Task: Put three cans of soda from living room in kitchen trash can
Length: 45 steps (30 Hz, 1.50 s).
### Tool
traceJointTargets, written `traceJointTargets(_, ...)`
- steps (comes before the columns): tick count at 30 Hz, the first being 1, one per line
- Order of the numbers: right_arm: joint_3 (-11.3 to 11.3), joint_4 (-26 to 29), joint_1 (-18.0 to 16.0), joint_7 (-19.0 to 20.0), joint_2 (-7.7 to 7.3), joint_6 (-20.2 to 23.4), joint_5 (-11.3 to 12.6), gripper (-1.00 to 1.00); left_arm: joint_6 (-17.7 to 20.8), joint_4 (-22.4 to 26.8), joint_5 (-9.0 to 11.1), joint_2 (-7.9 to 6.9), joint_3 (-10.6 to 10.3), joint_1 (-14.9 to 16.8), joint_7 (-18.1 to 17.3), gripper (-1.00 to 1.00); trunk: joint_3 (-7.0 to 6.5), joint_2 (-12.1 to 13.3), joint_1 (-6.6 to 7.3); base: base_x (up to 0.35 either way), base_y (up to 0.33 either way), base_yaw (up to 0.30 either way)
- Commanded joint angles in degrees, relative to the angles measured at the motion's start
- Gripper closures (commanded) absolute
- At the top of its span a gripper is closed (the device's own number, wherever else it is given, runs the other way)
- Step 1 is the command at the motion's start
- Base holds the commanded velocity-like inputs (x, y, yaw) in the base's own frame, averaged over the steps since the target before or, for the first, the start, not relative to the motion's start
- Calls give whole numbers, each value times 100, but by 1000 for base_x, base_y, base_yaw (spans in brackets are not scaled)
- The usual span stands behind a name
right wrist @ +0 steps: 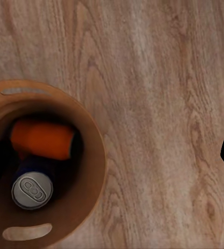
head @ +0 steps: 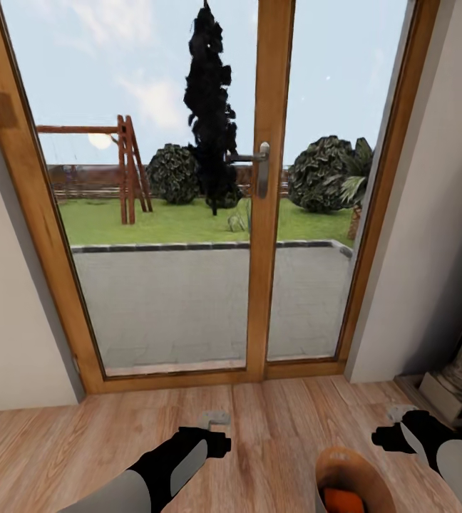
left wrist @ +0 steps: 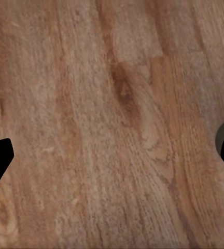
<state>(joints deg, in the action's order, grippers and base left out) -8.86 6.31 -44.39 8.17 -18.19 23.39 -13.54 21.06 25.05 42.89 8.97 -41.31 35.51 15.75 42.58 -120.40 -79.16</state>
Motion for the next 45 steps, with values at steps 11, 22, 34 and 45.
traceJointTargets(11,-2,-15,0,0,10,-110,1,-100,2,0,2,0,5,0,-10,-100,-293,443,242,0,0,0)
traceJointTargets(22,-2,-48,0,0,2,-318,8,-100,1,0,0,0,7,0,-18,-100,-593,884,484,0,0,-66)
traceJointTargets(34,-2,-52,0,0,6,-329,9,-100,2,-3,0,0,4,0,-36,-100,-920,1365,747,0,0,-111)
traceJointTargets(45,-2,-59,0,0,8,-328,9,-100,1,-8,0,0,3,0,-37,-100,-1216,1806,989,0,0,-114)
